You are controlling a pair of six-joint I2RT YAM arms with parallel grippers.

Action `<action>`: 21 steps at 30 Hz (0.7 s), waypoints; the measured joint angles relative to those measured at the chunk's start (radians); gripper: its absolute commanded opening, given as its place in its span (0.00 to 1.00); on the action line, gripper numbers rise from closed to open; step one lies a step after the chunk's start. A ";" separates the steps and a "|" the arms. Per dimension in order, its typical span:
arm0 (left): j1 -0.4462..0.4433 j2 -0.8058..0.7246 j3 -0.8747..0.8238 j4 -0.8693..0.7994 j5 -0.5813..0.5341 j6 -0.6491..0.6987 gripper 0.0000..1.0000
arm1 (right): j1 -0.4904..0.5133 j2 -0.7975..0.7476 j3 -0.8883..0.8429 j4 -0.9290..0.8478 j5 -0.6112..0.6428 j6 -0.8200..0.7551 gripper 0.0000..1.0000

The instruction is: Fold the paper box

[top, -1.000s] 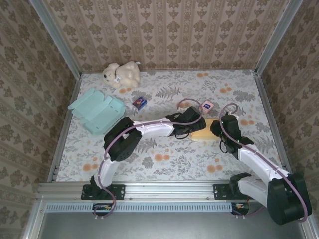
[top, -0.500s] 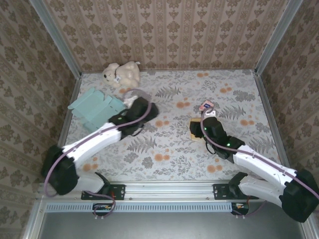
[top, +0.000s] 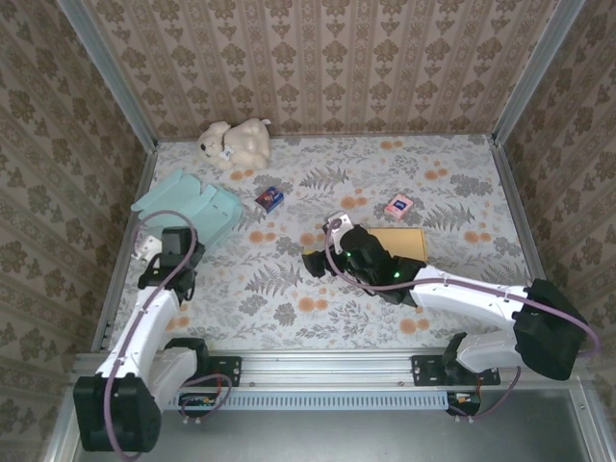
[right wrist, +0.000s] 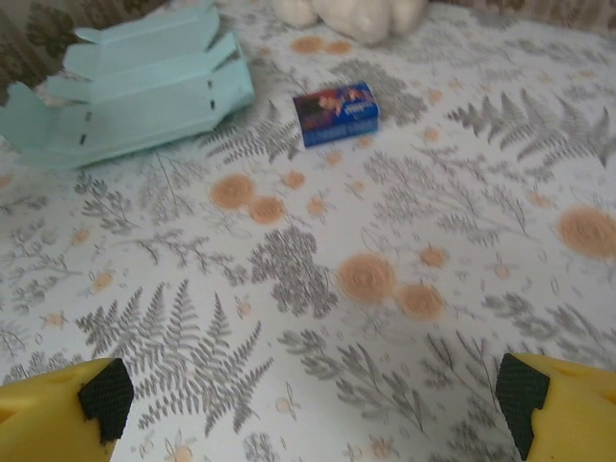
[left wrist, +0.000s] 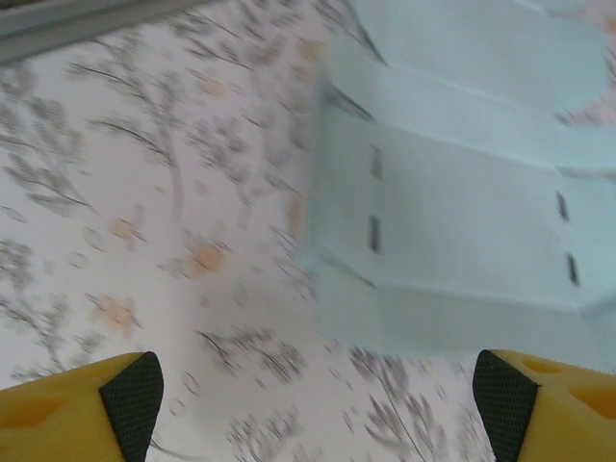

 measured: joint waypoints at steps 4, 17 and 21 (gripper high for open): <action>0.122 0.055 0.000 0.041 0.002 0.010 0.87 | 0.000 0.026 0.052 0.022 0.000 -0.026 1.00; 0.260 0.387 0.048 0.297 0.108 0.021 0.74 | 0.021 0.160 0.261 0.007 -0.035 -0.055 1.00; 0.297 0.482 0.053 0.370 0.173 0.026 0.63 | 0.046 0.199 0.311 -0.032 -0.040 -0.076 1.00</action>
